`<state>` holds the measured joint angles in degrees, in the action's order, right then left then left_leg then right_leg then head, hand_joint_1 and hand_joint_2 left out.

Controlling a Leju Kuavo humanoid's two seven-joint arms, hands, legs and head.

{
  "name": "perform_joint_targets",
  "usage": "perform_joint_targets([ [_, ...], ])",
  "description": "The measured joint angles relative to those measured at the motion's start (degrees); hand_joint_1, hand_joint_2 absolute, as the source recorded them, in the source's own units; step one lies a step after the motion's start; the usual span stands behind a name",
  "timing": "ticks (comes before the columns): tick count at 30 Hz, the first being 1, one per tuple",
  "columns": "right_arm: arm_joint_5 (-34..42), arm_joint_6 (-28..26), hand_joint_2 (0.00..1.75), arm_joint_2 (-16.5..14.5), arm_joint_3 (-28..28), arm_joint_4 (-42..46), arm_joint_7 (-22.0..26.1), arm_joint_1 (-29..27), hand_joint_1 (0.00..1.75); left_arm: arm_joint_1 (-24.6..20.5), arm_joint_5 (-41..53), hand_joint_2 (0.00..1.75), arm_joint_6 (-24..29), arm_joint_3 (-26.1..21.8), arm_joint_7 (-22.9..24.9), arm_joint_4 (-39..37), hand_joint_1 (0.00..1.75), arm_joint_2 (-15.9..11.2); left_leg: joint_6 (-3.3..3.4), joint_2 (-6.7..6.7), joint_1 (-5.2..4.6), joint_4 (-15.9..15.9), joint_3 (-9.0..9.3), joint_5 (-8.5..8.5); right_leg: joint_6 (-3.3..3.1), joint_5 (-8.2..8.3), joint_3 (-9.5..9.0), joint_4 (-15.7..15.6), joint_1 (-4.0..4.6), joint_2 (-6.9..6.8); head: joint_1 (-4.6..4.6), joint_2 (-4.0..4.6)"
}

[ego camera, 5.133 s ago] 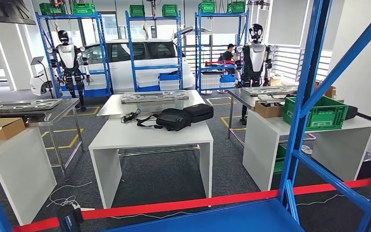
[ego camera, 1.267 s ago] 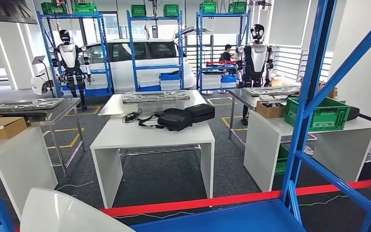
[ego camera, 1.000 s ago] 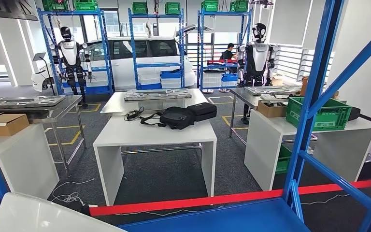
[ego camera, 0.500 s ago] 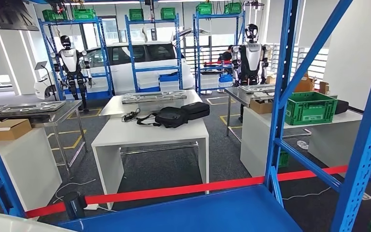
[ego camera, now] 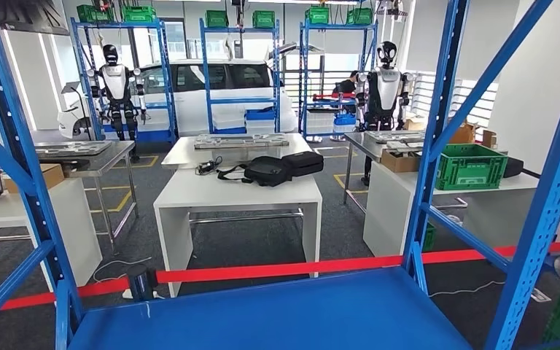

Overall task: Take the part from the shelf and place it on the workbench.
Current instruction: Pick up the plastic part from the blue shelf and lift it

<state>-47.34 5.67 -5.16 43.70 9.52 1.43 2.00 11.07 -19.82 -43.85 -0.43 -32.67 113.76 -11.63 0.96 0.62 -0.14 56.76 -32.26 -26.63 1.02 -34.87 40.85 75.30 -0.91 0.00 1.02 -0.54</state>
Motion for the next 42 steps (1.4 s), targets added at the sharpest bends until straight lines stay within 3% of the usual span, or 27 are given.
perform_joint_targets([
  [1, 0.0, 0.0, 0.0, 0.1, 0.0, 0.0, 0.2, 0.0, 0.0, 0.3, 0.1, 1.75, 0.0, -0.2, 0.0, 0.1, 1.75, 0.0, -0.1, 0.01, 0.01, 0.3, -1.08, 0.7, 0.02, 1.34, -1.33, 0.2, 0.02, -0.01, 0.03, -0.01],
  [3, 0.4, 0.0, 0.0, 0.2, -0.1, 0.0, 0.5, 0.1, 0.0, 0.7, 0.1, 1.75, -0.3, -0.5, 0.1, 0.3, 1.75, 0.1, -0.49, 0.02, 0.08, 1.3, -3.31, 1.89, -0.04, 3.75, -6.84, -5.3, 0.0, -0.03, 0.1, -0.01],
  [5, 0.9, -0.1, 0.0, 0.4, -0.1, 0.0, 0.1, 0.3, 0.0, 0.2, 0.1, 1.75, -0.7, -0.5, 0.7, 0.1, 1.75, 0.4, -1.1, 0.02, 0.03, 2.4, -4.81, 2.74, -0.46, 2.45, -12.42, -13.3, 0.2, -0.02, 0.1, -0.01],
  [6, 1.2, -0.1, 0.0, 0.4, 0.0, 0.0, -0.3, 0.4, 0.0, -0.6, 0.1, 1.75, -0.8, -0.3, 1.3, -0.1, 1.75, 0.7, -1.44, 0.02, 0.0, 2.6, -5.13, 3.22, -0.81, 1.47, -13.69, -15.6, 0.35, 0.01, 0.11, -0.01],
  [7, 1.6, -0.2, 0.0, 0.4, 0.0, 0.0, -0.7, 0.5, 0.0, -1.5, 0.1, 1.75, -0.9, 0.0, 2.0, -0.5, 1.75, 1.0, -1.82, 0.0, 0.0, 2.6, -5.26, 3.72, -1.24, 1.19, -13.92, -16.6, 0.53, 0.02, 0.09, -0.01],
  [9, 2.3, -0.4, 0.0, 0.4, 0.1, 0.0, -1.5, 0.5, 0.0, -3.0, 0.3, 1.75, -0.9, 0.6, 3.3, -1.1, 1.75, 1.6, -2.52, -0.12, 0.15, 2.4, -5.64, 4.19, -2.11, 2.38, -12.96, -16.6, 0.45, -0.15, 0.11, 0.03],
  [11, 2.7, -0.8, 0.0, 0.3, 0.3, 0.0, -2.6, 0.5, 0.0, -3.9, 0.5, 1.75, -0.7, 1.3, 4.4, -1.4, 1.75, 2.0, -3.21, -0.28, 0.35, 4.9, -6.77, 0.47, -2.84, 4.04, -11.47, -16.8, 0.17, -0.34, 0.03, 0.04],
  [13, 2.9, -1.1, 0.0, 0.3, 0.6, 0.0, -3.3, 0.4, 0.0, -4.5, 0.5, 1.75, -0.6, 1.8, 5.0, -1.9, 1.75, 2.3, -3.89, -0.36, 0.61, 11.4, -8.05, -5.77, -3.08, 5.62, -9.6, -16.8, 0.11, -0.4, -0.08, 0.02],
  [14, 3.0, -1.1, 0.0, 0.3, 0.8, 0.0, -3.4, 0.3, 0.0, -4.7, 0.4, 1.75, -0.5, 2.0, 4.9, -2.1, 1.75, 2.4, -4.16, -0.35, 0.73, 14.9, -8.33, -7.5, -3.03, 6.4, -8.62, -16.7, 0.1, -0.42, -0.12, 0.02],
  [15, 3.0, -1.2, 0.0, 0.3, 0.9, 0.0, -3.4, 0.3, 0.0, -4.8, 0.3, 1.75, -0.5, 2.1, 4.8, -2.4, 1.75, 2.4, -4.34, -0.35, 0.84, 17.3, -8.14, -7.71, -2.92, 7.13, -7.7, -16.7, 0.09, -0.45, -0.14, 0.02],
  [17, 3.1, -1.2, 0.0, 0.2, 1.2, 0.0, -3.2, 0.2, 0.0, -4.8, 0.3, 1.75, -0.6, 2.2, 4.4, -2.8, 1.75, 2.4, -4.5, -0.36, 1.08, 16.9, -5.26, -4.98, -2.54, 8.58, -5.74, -16.4, 0.02, -0.5, -0.17, 0.01],
  [18, 3.0, -1.2, 0.0, 0.2, 1.2, 0.0, -3.2, 0.2, 0.0, -4.8, 0.5, 1.75, -0.7, 2.2, 4.3, -2.9, 1.75, 2.5, -4.53, -0.4, 1.22, 13.8, -2.34, -3.81, -2.27, 9.24, -4.92, -16.2, -0.02, -0.5, -0.18, 0.01],
  [20, 3.0, -1.3, 0.0, 0.2, 1.3, 0.0, -3.3, 0.2, 0.0, -5.0, 1.0, 1.75, -0.8, 2.4, 4.3, -3.0, 1.75, 2.7, -4.23, -0.66, 1.16, 5.2, 4.23, -4.57, -1.55, 10.37, -3.81, -15.9, -0.01, -0.4, -0.22, 0.0],
  [22, 2.9, -1.4, 0.0, 0.2, 1.3, 0.0, -3.2, 0.2, 0.0, -5.2, 1.6, 1.75, -0.8, 2.6, 4.5, -3.0, 1.75, 3.1, -3.34, -0.89, 0.78, 0.4, 7.05, -6.08, -0.79, 11.52, -3.62, -16.1, -0.01, -0.32, -0.22, 0.01],
  [24, 2.8, -1.3, 0.0, 0.2, 1.4, 0.0, -2.8, 0.0, 0.0, -5.2, 1.9, 1.75, -0.9, 2.8, 4.6, -3.2, 1.75, 3.3, -2.02, -0.73, 0.57, 0.1, 6.16, -5.29, -0.03, 12.11, -3.44, -16.3, -0.25, -0.2, -0.15, 0.02],
  [25, 2.6, -1.2, 0.0, 0.1, 1.4, 0.0, -2.7, -0.1, 0.0, -5.3, 1.9, 1.75, -0.9, 2.9, 4.6, -3.3, 1.75, 3.3, -1.35, -0.57, 0.52, 0.2, 5.56, -4.69, 0.26, 10.98, -3.03, -15.6, -0.38, -0.13, -0.11, 0.02],
  [26, 2.4, -1.1, 0.0, 0.1, 1.4, 0.0, -2.7, -0.2, 0.0, -5.4, 1.8, 1.75, -1.0, 3.0, 4.4, -3.6, 1.75, 3.2, -0.75, -0.41, 0.53, 0.1, 4.84, -4.01, 0.45, 8.72, -2.39, -13.8, -0.44, -0.07, -0.07, 0.02],
  [28, 2.0, -1.0, 0.0, 0.0, 1.4, 0.0, -2.9, -0.2, 0.0, -5.6, 1.2, 1.75, -1.2, 3.3, 4.3, -4.3, 1.75, 2.9, -0.1, -0.25, 0.35, 0.2, 3.11, -2.57, 0.52, 2.47, -0.7, -7.3, -0.33, -0.04, 0.03, 0.02],
  [29, 1.9, -1.0, 0.0, 0.0, 1.4, 0.0, -2.9, -0.2, 0.0, -5.8, 1.0, 1.75, -1.2, 3.4, 4.2, -4.7, 1.75, 2.8, 0.01, -0.22, 0.19, 0.3, 2.13, -1.81, 0.47, 0.4, -0.05, -3.6, -0.19, -0.03, 0.07, 0.01],
  [30, 1.8, -1.1, 0.0, 0.0, 1.4, 0.0, -3.0, -0.2, 0.0, -5.8, 1.0, 1.75, -1.2, 3.6, 4.2, -5.1, 1.75, 2.7, 0.05, -0.19, 0.05, 0.5, 1.08, -1.06, 0.36, -0.25, 0.1, -0.7, 0.01, -0.01, 0.09, 0.01],
  [32, 1.7, -1.1, 0.0, 0.0, 1.4, 0.0, -3.0, -0.1, 0.0, -6.0, 0.9, 1.75, -1.2, 3.7, 4.2, -5.8, 1.75, 2.5, -0.01, -0.16, -0.16, 1.2, -1.09, 0.27, -0.05, 2.09, -2.17, -0.2, 0.39, 0.0, 0.14, 0.01],
  [33, 1.7, -1.1, 0.0, 0.0, 1.4, 0.0, -3.0, -0.1, 0.0, -6.0, 0.9, 1.75, -1.2, 3.7, 4.1, -6.0, 1.75, 2.4, -0.12, -0.15, -0.21, 1.6, -2.09, 0.79, -0.33, 3.63, -4.79, -3.0, 0.55, 0.0, 0.17, 0.02],
  [34, 1.7, -1.1, 0.0, 0.0, 1.4, 0.0, -3.0, -0.1, 0.0, -6.1, 0.9, 1.75, -1.2, 3.8, 4.1, -6.2, 1.75, 2.3, -0.29, -0.12, -0.29, 2.0, -2.93, 1.22, -0.7, 4.0, -7.97, -7.2, 0.72, 0.0, 0.2, 0.01],
  [36, 1.7, -1.1, 0.0, 0.1, 1.4, 0.0, -3.0, 0.1, 0.0, -6.3, 0.8, 1.75, -1.2, 3.8, 4.1, -6.4, 1.75, 2.2, -0.82, -0.02, -0.4, 2.6, -3.91, 2.03, -1.41, 2.81, -12.73, -14.5, 1.04, 0.05, 0.21, 0.01],
  [38, 1.8, -1.0, 0.0, 0.1, 1.4, 0.0, -2.9, 0.1, 0.0, -6.4, 0.3, 1.75, -1.1, 3.9, 4.1, -6.7, 1.75, 1.8, -1.47, 0.07, -0.38, 2.6, -4.19, 3.0, -2.03, 2.22, -13.5, -16.9, 1.27, 0.09, 0.19, 0.01],
  [40, 1.8, -0.7, 0.0, 0.0, 1.4, 0.0, -2.4, 0.0, 0.0, -6.4, -0.4, 1.75, -0.8, 4.0, 3.6, -7.0, 1.75, 0.9, -2.14, -0.08, -0.28, 2.8, -4.74, 2.84, -2.74, 3.43, -12.51, -17.1, 1.07, -0.14, 0.14, 0.01],
  [42, 1.8, -0.3, 0.0, 0.0, 1.4, 0.0, -1.6, 0.0, 0.0, -6.4, -1.0, 1.75, -0.7, 4.1, 3.0, -7.4, 1.75, -0.3, -2.91, -0.34, -0.08, 6.0, -6.01, -1.44, -3.36, 4.98, -11.01, -17.3, 0.73, -0.4, 0.03, 0.01],
])
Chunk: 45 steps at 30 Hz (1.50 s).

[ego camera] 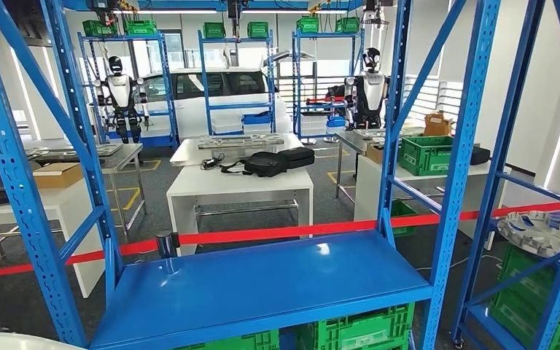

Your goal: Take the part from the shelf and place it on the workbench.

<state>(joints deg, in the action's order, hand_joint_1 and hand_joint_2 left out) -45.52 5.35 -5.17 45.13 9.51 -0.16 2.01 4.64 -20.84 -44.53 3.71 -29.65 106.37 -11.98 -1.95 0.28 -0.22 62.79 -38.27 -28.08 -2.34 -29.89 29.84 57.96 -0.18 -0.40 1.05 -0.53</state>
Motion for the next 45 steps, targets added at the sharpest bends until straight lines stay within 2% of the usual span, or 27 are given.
perform_joint_targets([
  [2, 0.1, 0.1, 0.0, 0.0, 0.0, 0.0, 0.3, 0.0, 0.0, -0.1, -0.2, 1.75, 0.1, 0.2, 0.0, -0.5, 1.75, -0.6, -0.75, -0.09, 0.36, 6.6, -1.2, -5.57, -0.17, 1.5, 1.84, 0.0, -0.06, -0.12, -0.11, 0.0],
  [3, 0.1, 0.1, 0.0, 0.0, 0.0, 0.0, 0.3, 0.0, 0.0, -0.3, -0.2, 1.75, 0.3, 0.4, 0.3, -0.8, 1.75, -0.7, -1.03, -0.09, 0.54, 9.6, -1.34, -6.64, -0.08, 2.25, 2.78, 0.1, -0.06, -0.19, -0.15, 0.01],
  [5, 0.4, 0.0, 0.0, 0.0, 0.1, 0.0, 0.2, 0.1, 0.0, -1.0, 0.0, 1.75, 0.8, 0.9, 1.0, -1.5, 1.75, -0.6, -1.33, -0.09, 0.84, 11.2, 0.35, -4.73, 0.19, 3.72, 4.68, 0.3, -0.09, -0.37, -0.16, 0.01],
  [7, 0.6, -0.1, 0.0, 0.0, 0.1, 0.0, 0.1, 0.2, 0.0, -1.8, 0.2, 1.75, 1.3, 1.3, 1.6, -1.8, 1.75, -0.3, -1.35, -0.16, 1.07, 5.3, 5.83, -2.36, 0.65, 5.1, 6.43, 0.7, -0.13, -0.42, -0.19, 0.0],
  [9, 0.6, -0.2, 0.0, 0.0, 0.2, 0.0, -0.2, 0.3, 0.0, -2.6, 0.2, 1.75, 1.8, 1.5, 2.4, -1.8, 1.75, 0.1, -0.87, -0.33, 0.86, -2.9, 11.57, -3.45, 1.31, 6.35, 7.51, 0.9, -0.13, -0.36, -0.21, -0.01],
  [11, 0.6, -0.3, 0.0, -0.1, 0.2, 0.0, -0.7, 0.3, 0.0, -3.0, 0.2, 1.75, 2.2, 1.7, 3.1, -1.8, 1.75, 0.4, 0.15, -0.42, 0.42, -6.2, 13.0, -4.39, 1.98, 7.61, 7.82, 0.6, -0.21, -0.33, -0.22, -0.02],
  [13, 0.6, -0.4, 0.0, -0.1, 0.2, 0.0, -1.1, 0.1, 0.0, -3.0, 0.1, 1.75, 2.3, 1.7, 3.2, -1.9, 1.75, 0.5, 1.48, -0.21, 0.38, -6.3, 11.85, -3.27, 2.68, 7.61, 8.34, 0.8, -0.45, -0.2, -0.2, -0.01],
  [14, 0.6, -0.4, 0.0, -0.2, 0.2, 0.0, -1.3, 0.0, 0.0, -2.9, 0.0, 1.75, 2.3, 1.7, 3.1, -1.9, 1.75, 0.5, 2.13, -0.08, 0.39, -6.3, 11.18, -2.59, 2.98, 6.04, 8.89, 1.9, -0.54, -0.11, -0.17, -0.01],
  [17, 0.6, -0.6, 0.0, -0.3, 0.3, 0.0, -2.2, 0.0, 0.0, -2.9, -0.6, 1.75, 1.9, 1.7, 3.4, -2.1, 1.75, 0.7, 3.11, 0.13, 0.27, -6.3, 8.71, -0.46, 3.33, -2.57, 11.39, 11.4, -0.61, 0.17, -0.02, -0.01],
  [18, 0.6, -0.6, 0.0, -0.3, 0.4, 0.0, -2.4, 0.0, 0.0, -2.9, -0.7, 1.75, 1.8, 1.7, 3.6, -2.2, 1.75, 0.8, 3.13, 0.14, 0.19, -6.1, 7.79, 0.25, 3.34, -4.06, 11.82, 14.9, -0.6, 0.24, 0.01, -0.01],
  [19, 0.7, -0.7, 0.0, -0.3, 0.5, 0.0, -2.4, 0.1, 0.0, -2.9, -0.8, 1.75, 1.8, 1.7, 3.7, -2.3, 1.75, 0.9, 3.09, 0.15, 0.12, -5.9, 6.81, 0.93, 3.29, -4.0, 11.58, 17.0, -0.58, 0.28, 0.03, -0.01],
  [20, 0.8, -0.7, 0.0, -0.4, 0.6, 0.0, -2.3, 0.1, 0.0, -2.9, -0.9, 1.75, 1.8, 1.7, 3.7, -2.4, 1.75, 1.0, 3.01, 0.16, 0.09, -5.5, 5.73, 1.57, 3.21, -2.76, 10.43, 17.3, -0.55, 0.31, 0.05, -0.01],
  [22, 1.1, -0.6, 0.0, -0.4, 1.0, 0.0, -1.9, 0.1, 0.0, -2.9, -0.9, 1.75, 1.7, 1.7, 3.6, -2.6, 1.75, 1.0, 2.68, 0.16, 0.09, -4.7, 3.73, 2.58, 2.92, -0.08, 5.42, 11.9, -0.49, 0.33, 0.05, -0.02],
  [24, 1.2, -0.5, 0.0, -0.4, 1.2, 0.0, -1.4, 0.2, 0.0, -2.9, -0.9, 1.75, 1.6, 1.7, 3.5, -2.7, 1.75, 1.1, 2.09, 0.18, -0.03, -4.1, 2.46, 3.4, 2.48, -0.85, -0.04, 3.9, -0.26, 0.36, -0.1, -0.04],
  [26, 1.2, -0.4, 0.0, -0.5, 1.4, 0.0, -1.1, 0.3, 0.0, -3.0, -0.9, 1.75, 1.5, 1.8, 3.5, -2.8, 1.75, 1.1, 1.38, 0.24, -0.05, -4.0, 1.99, 4.34, 2.02, -2.04, -1.85, 0.3, 0.01, 0.41, -0.32, -0.06],
  [28, 1.2, -0.3, 0.0, -0.6, 1.5, 0.0, -1.1, 0.2, 0.0, -3.0, -0.9, 1.75, 1.4, 1.9, 3.5, -2.8, 1.75, 1.1, 0.67, 0.16, 0.06, -4.1, 1.65, 4.82, 1.33, -1.17, -1.01, 0.0, -0.11, 0.24, -0.45, -0.05],
  [30, 1.3, -0.4, 0.0, -0.7, 1.6, 0.0, -1.0, 0.2, 0.0, -3.1, -0.9, 1.75, 1.3, 1.9, 3.6, -3.0, 1.75, 1.1, -0.02, -0.04, 0.19, -1.4, 0.55, 1.6, 0.49, 0.1, 0.12, -0.3, -0.3, -0.02, -0.64, -0.03],
  [32, 1.5, -0.3, 0.0, -0.8, 1.7, 0.0, -0.5, 0.3, 0.0, -3.2, -0.9, 1.75, 1.3, 2.0, 3.6, -3.5, 1.75, 1.1, -0.57, -0.11, 0.41, 5.2, -1.06, -4.12, 0.1, 1.33, 1.51, -0.3, -0.26, -0.13, -0.89, -0.02],
  [33, 1.6, -0.3, 0.0, -0.8, 1.7, 0.0, -0.2, 0.3, 0.0, -3.4, -0.9, 1.75, 1.3, 2.1, 3.6, -3.8, 1.75, 1.0, -0.76, -0.11, 0.48, 8.5, -1.55, -5.83, 0.09, 1.94, 2.29, -0.2, -0.2, -0.17, -0.99, -0.02],
  [34, 1.7, -0.2, 0.0, -0.8, 1.8, 0.0, 0.2, 0.3, 0.0, -3.6, -1.0, 1.75, 1.3, 2.1, 3.6, -4.2, 1.75, 1.0, -0.83, -0.11, 0.51, 10.8, -1.5, -6.19, 0.13, 2.56, 3.09, -0.1, -0.13, -0.23, -1.06, -0.02],
  [36, 1.6, -0.1, 0.0, -0.8, 1.9, 0.0, 0.5, 0.3, 0.0, -4.4, -1.0, 1.75, 1.5, 2.1, 3.5, -4.8, 1.75, 1.0, -0.63, -0.12, 0.5, 9.9, 1.13, -3.54, 0.25, 3.76, 4.69, 0.1, 0.01, -0.33, -1.26, -0.02],
  [37, 1.6, -0.1, 0.0, -0.8, 2.0, 0.0, 0.6, 0.3, 0.0, -4.7, -1.0, 1.75, 1.6, 2.2, 3.6, -5.0, 1.75, 1.0, -0.33, -0.16, 0.46, 6.7, 3.77, -2.02, 0.33, 4.33, 5.4, 0.2, 0.07, -0.35, -1.39, -0.02],
  [38, 1.5, 0.0, 0.0, -0.8, 2.0, 0.0, 0.7, 0.3, 0.0, -4.9, -1.0, 1.75, 1.8, 2.2, 3.6, -5.2, 1.75, 1.0, 0.08, -0.22, 0.32, 2.3, 7.0, -1.66, 0.49, 4.89, 6.0, 0.3, 0.15, -0.34, -1.54, -0.03],
  [40, 1.4, 0.0, 0.0, -0.8, 2.0, 0.0, 0.8, 0.3, 0.0, -5.1, -0.9, 1.75, 2.0, 2.2, 3.5, -5.3, 1.75, 1.0, 0.79, -0.33, -0.1, -4.9, 11.6, -2.66, 0.98, 6.01, 6.63, 0.1, 0.1, -0.31, -1.79, -0.04],
  [41, 1.3, 0.0, 0.0, -0.8, 2.1, 0.0, 0.8, 0.2, 0.0, -5.1, -0.9, 1.75, 2.1, 2.2, 3.5, -5.3, 1.75, 0.9, 1.07, -0.36, -0.38, -6.7, 12.36, -3.23, 1.3, 6.61, 6.77, -0.1, -0.01, -0.32, -1.89, -0.05],
  [43, 1.3, 0.0, 0.0, -0.8, 2.1, 0.0, 0.9, 0.1, 0.0, -5.2, -0.9, 1.75, 2.1, 2.2, 3.5, -5.4, 1.75, 0.9, 1.76, -0.17, -0.49, -7.4, 11.7, -2.3, 1.98, 7.32, 6.96, -0.4, -0.2, -0.22, -2.05, -0.05],
  [45, 1.3, 0.1, 0.0, -0.9, 2.2, 0.0, 0.8, 0.0, 0.0, -5.4, -0.9, 1.75, 2.2, 2.2, 3.5, -5.6, 1.75, 0.9, 2.72, 0.1, -0.17, -7.9, 10.87, -0.97, 2.64, 4.63, 7.78, 1.5, -0.22, 0.07, -1.99, -0.03],
])
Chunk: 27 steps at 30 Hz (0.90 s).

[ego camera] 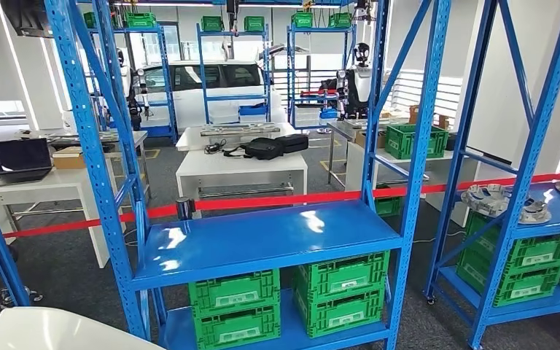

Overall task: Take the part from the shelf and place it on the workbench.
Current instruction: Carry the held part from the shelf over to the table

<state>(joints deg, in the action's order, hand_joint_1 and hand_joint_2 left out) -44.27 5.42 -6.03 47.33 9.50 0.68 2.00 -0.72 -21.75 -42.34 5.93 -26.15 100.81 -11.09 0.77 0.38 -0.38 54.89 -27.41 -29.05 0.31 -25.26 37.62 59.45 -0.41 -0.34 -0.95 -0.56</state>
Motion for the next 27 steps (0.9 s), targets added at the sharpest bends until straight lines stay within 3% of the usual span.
perform_joint_targets([
  [3, 0.0, 0.1, 0.0, -0.1, 0.2, 0.0, 0.2, 0.0, 0.0, 0.0, 0.1, 1.75, 0.1, 0.0, -0.1, -0.2, 1.75, 0.0, 0.6, 0.15, 0.16, 0.4, -2.43, 1.86, 0.63, -8.0, 2.69, 10.2, -0.18, 0.25, 0.21, 0.02],
  [4, 0.1, 0.1, 0.0, -0.1, 0.3, 0.0, 0.2, 0.0, 0.0, 0.1, 0.3, 1.75, 0.1, 0.0, -0.1, -0.2, 1.75, 0.0, 0.55, 0.19, 0.17, 0.7, -3.49, 2.42, 0.8, -8.89, 3.14, 13.4, -0.23, 0.26, 0.25, 0.02],
  [5, 0.2, 0.1, 0.0, -0.1, 0.3, 0.0, 0.2, 0.0, 0.0, 0.3, 0.6, 1.75, 0.2, 0.0, -0.2, -0.2, 1.75, 0.0, 0.42, 0.22, 0.23, 1.1, -4.6, 2.94, 0.94, -8.3, 2.77, 14.9, -0.29, 0.27, 0.27, 0.02],
  [6, 0.3, 0.1, 0.0, -0.1, 0.4, 0.0, 0.1, 0.0, 0.0, 0.4, 0.9, 1.75, 0.2, 0.0, -0.2, -0.2, 1.75, 0.0, 0.23, 0.25, 0.33, 1.6, -5.73, 3.37, 1.07, -6.75, 1.44, 14.4, -0.38, 0.27, 0.29, 0.02],
  [7, 0.5, 0.1, 0.0, -0.1, 0.5, 0.0, 0.0, 0.0, 0.0, 0.5, 1.2, 1.75, 0.3, 0.0, -0.1, -0.2, 1.75, 0.0, -0.02, 0.26, 0.44, 2.1, -6.83, 3.74, 1.2, -5.11, -0.95, 11.9, -0.52, 0.26, 0.29, 0.01],
  [8, 0.7, 0.2, 0.0, -0.1, 0.5, 0.0, -0.1, 0.1, 0.0, 0.5, 1.4, 1.75, 0.4, 0.0, 0.0, -0.2, 1.75, 0.0, -0.34, 0.23, 0.48, 2.8, -7.85, 4.05, 1.34, -4.77, -3.91, 7.9, -0.62, 0.26, 0.31, 0.0],
  [10, 0.8, 0.4, 0.0, -0.2, 0.6, 0.0, 0.3, 0.1, 0.0, 0.5, 2.0, 1.75, 1.0, 0.0, 0.2, -0.2, 1.75, -0.2, -1.04, 0.18, 0.39, 3.8, -9.04, 4.53, 0.82, -6.26, -8.41, 1.1, -0.57, 0.4, 0.2, -0.02],
  [11, 0.8, 0.6, 0.0, -0.2, 0.7, 0.0, 0.6, 0.1, 0.0, 0.4, 2.3, 1.75, 1.4, 0.0, 0.2, -0.3, 1.75, -0.4, -1.39, 0.17, 0.32, 4.1, -9.23, 4.8, 0.38, -7.3, -9.24, -0.5, -0.45, 0.49, 0.1, -0.01],
  [14, 0.8, 0.4, 0.0, -0.4, 0.8, 0.0, 0.9, 0.0, 0.0, 0.3, 2.8, 1.75, 2.0, 0.0, 0.3, -0.6, 1.75, -0.9, -2.42, 0.1, 0.52, 4.6, -9.61, 4.77, -1.13, -6.81, -8.8, -1.0, -0.4, 0.42, -0.02, 0.02],
  [16, 0.8, 0.2, 0.0, -0.5, 0.9, 0.0, 0.8, 0.0, 0.0, 0.2, 2.9, 1.75, 2.0, 0.1, 0.6, -0.9, 1.75, -0.9, -3.01, -0.01, 0.72, 7.7, -10.82, 1.54, -1.95, -5.99, -8.18, -1.0, -0.53, 0.24, -0.02, 0.02],
  [18, 0.7, 0.5, 0.0, -0.6, 0.9, 0.0, 1.1, -0.1, 0.0, 0.1, 2.8, 1.75, 2.0, 0.1, 0.8, -1.2, 1.75, -0.9, -3.42, -0.05, 0.81, 14.0, -12.6, -3.03, -2.3, -5.28, -7.35, -1.0, -0.47, 0.18, -0.03, 0.02],
  [19, 0.6, 0.8, 0.0, -0.6, 0.9, 0.0, 1.3, -0.1, 0.0, 0.1, 2.8, 1.75, 2.0, 0.2, 0.8, -1.3, 1.75, -0.9, -3.53, -0.05, 0.83, 16.9, -13.23, -4.35, -2.34, -4.97, -6.91, -0.9, -0.42, 0.18, -0.02, 0.02],
  [20, 0.5, 1.2, 0.0, -0.6, 0.9, 0.0, 1.5, -0.2, 0.0, 0.2, 2.8, 1.75, 2.0, 0.2, 0.8, -1.5, 1.75, -0.9, -3.54, -0.06, 0.83, 18.3, -13.15, -4.53, -2.32, -4.69, -6.49, -0.9, -0.37, 0.19, -0.01, 0.02],
  [21, 0.3, 1.5, 0.0, -0.6, 0.9, 0.0, 1.6, -0.2, 0.0, 0.3, 2.7, 1.75, 1.9, 0.3, 0.7, -1.6, 1.75, -0.9, -3.45, -0.06, 0.82, 17.8, -12.11, -3.71, -2.27, -4.47, -6.17, -0.8, -0.33, 0.2, -0.01, 0.02],
  [23, 0.0, 1.8, 0.0, -0.6, 0.9, 0.0, 1.7, -0.4, 0.0, 0.4, 2.6, 1.75, 1.8, 0.3, 0.6, -1.6, 1.75, -0.9, -2.93, -0.11, 0.75, 11.3, -7.55, -1.07, -2.06, -4.16, -5.94, -0.7, -0.28, 0.21, 0.01, 0.02],
  [25, -0.2, 1.9, 0.0, -0.7, 0.9, 0.0, 1.7, -0.3, 0.0, 0.4, 2.4, 1.75, 1.7, 0.3, 0.6, -1.5, 1.75, -0.9, -2.33, -0.2, 0.41, 4.8, -3.41, -0.05, -1.53, -3.82, -5.81, -0.7, -0.25, 0.19, 0.07, 0.02],
  [27, -0.2, 1.9, 0.0, -0.7, 0.9, 0.0, 1.6, -0.3, 0.0, 0.4, 2.1, 1.75, 1.7, 0.3, 1.0, -1.4, 1.75, -0.8, -2.05, -0.26, 0.11, 2.8, -2.34, -0.13, -0.97, -3.49, -5.59, -0.7, -0.2, 0.15, 0.15, 0.02],
])
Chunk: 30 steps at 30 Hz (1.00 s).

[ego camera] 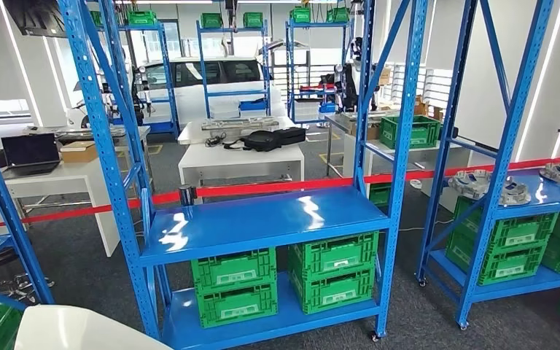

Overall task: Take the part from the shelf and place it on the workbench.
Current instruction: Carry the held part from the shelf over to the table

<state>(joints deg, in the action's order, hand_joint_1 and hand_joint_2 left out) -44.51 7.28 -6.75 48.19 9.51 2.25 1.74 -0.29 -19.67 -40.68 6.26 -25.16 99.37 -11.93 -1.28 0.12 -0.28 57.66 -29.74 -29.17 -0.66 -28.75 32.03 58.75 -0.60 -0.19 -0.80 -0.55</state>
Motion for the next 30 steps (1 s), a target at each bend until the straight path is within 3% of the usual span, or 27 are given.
perform_joint_targets([
  [4, -1.0, 0.7, 0.0, 0.0, 0.0, 0.0, 0.6, 0.0, 0.0, 0.9, -0.9, 1.75, 0.0, -0.4, 0.1, 0.2, 1.75, 0.1, 0.0, -0.01, 0.0, -0.3, -0.47, 0.32, -0.53, 0.61, 0.1, -0.4, 0.1, 0.06, 0.24, 0.0],
  [8, -2.2, 1.9, 0.0, 0.1, -0.2, 0.0, 2.3, 0.0, 0.0, 2.8, -2.0, 1.75, -0.2, -1.6, -0.2, 0.5, 1.75, 0.1, 0.77, 0.06, -0.27, 0.1, -1.29, 0.43, 0.66, 1.17, 0.26, -0.7, -0.17, 0.09, 0.32, 0.0],
  [16, -2.4, 2.2, 0.0, 0.1, -0.2, 0.0, 2.9, 0.0, 0.0, 4.6, -2.1, 1.75, -0.2, -2.8, -0.2, 1.1, 1.75, 0.0, 2.37, -0.01, -0.51, 0.5, -2.37, 1.33, 2.41, 1.91, 1.08, -0.7, -0.66, 0.04, 0.33, 0.0],
  [18, -2.5, 2.2, 0.0, 0.1, -0.2, 0.0, 2.9, 0.0, 0.0, 4.6, -2.1, 1.75, -0.3, -2.9, -0.3, 1.3, 1.75, 0.0, 2.98, -0.07, -0.22, 0.0, -2.42, 1.95, 2.61, -0.49, 2.33, 2.3, -0.56, 0.08, 0.4, 0.0],
  [20, -2.8, 2.3, 0.0, 0.2, -0.3, 0.0, 2.8, -0.1, 0.0, 4.9, -2.1, 1.75, -0.3, -3.0, -0.3, 1.4, 1.75, 0.0, 3.22, -0.29, -0.15, 0.0, -2.96, 2.4, 2.61, -5.1, 5.39, 9.9, -0.42, 0.12, 0.49, 0.0],
  [21, -2.9, 2.3, 0.0, 0.3, -0.4, 0.0, 2.7, -0.1, 0.0, 5.1, -2.1, 1.75, -0.3, -3.0, -0.3, 1.4, 1.75, 0.0, 3.21, -0.48, -0.19, 0.1, -3.31, 2.58, 2.56, -6.84, 6.83, 13.6, -0.37, 0.13, 0.51, 0.0],
  [22, -3.1, 2.3, 0.0, 0.3, -0.4, 0.0, 2.5, -0.1, 0.0, 5.3, -2.1, 1.75, -0.3, -3.1, -0.4, 1.4, 1.75, 0.1, 3.14, -0.79, -0.23, 0.3, -3.65, 2.73, 2.45, -7.51, 7.5, 15.7, -0.31, 0.14, 0.52, 0.0],
  [23, -3.1, 2.3, 0.0, 0.4, -0.5, 0.0, 2.3, -0.2, 0.0, 5.4, -2.0, 1.75, -0.2, -3.1, -0.4, 1.4, 1.75, 0.1, 3.02, -1.19, -0.25, 0.4, -3.95, 2.87, 2.26, -7.03, 7.04, 15.5, -0.24, 0.2, 0.54, 0.0],
  [24, -3.0, 2.3, 0.0, 0.4, -0.5, 0.0, 2.1, -0.2, 0.0, 5.5, -1.8, 1.75, -0.2, -3.2, -0.5, 1.4, 1.75, 0.2, 2.87, -1.67, -0.25, 0.6, -4.2, 2.98, 1.98, -5.62, 5.36, 12.9, -0.18, 0.39, 0.55, 0.0],
  [27, -2.7, 2.4, 0.0, 0.6, -0.5, 0.0, 1.9, -0.2, 0.0, 5.8, -1.2, 1.75, 0.0, -3.6, -1.1, 1.5, 1.75, 0.2, 2.17, -3.03, -0.31, 1.2, -4.85, 3.28, 0.96, -2.04, -0.97, 1.7, 0.15, 2.59, 0.58, 0.0],
  [28, -2.5, 2.5, 0.0, 0.7, -0.5, 0.0, 1.8, -0.2, 0.0, 5.9, -1.0, 1.75, -0.1, -3.7, -1.2, 1.5, 1.75, 0.2, 1.84, -3.4, -0.29, 1.3, -5.03, 3.41, 0.71, -1.82, -1.72, 0.1, 0.3, 2.98, 0.57, 0.0],
  [30, -2.2, 2.6, 0.0, 0.7, -0.5, 0.0, 2.0, -0.2, 0.0, 6.0, -0.8, 1.75, -0.1, -3.9, -1.4, 1.5, 1.75, 0.2, 1.05, -4.26, -0.22, 1.1, -5.37, 3.8, 0.17, -1.54, -1.67, -0.3, 0.4, 2.2, 0.58, 0.0],
])
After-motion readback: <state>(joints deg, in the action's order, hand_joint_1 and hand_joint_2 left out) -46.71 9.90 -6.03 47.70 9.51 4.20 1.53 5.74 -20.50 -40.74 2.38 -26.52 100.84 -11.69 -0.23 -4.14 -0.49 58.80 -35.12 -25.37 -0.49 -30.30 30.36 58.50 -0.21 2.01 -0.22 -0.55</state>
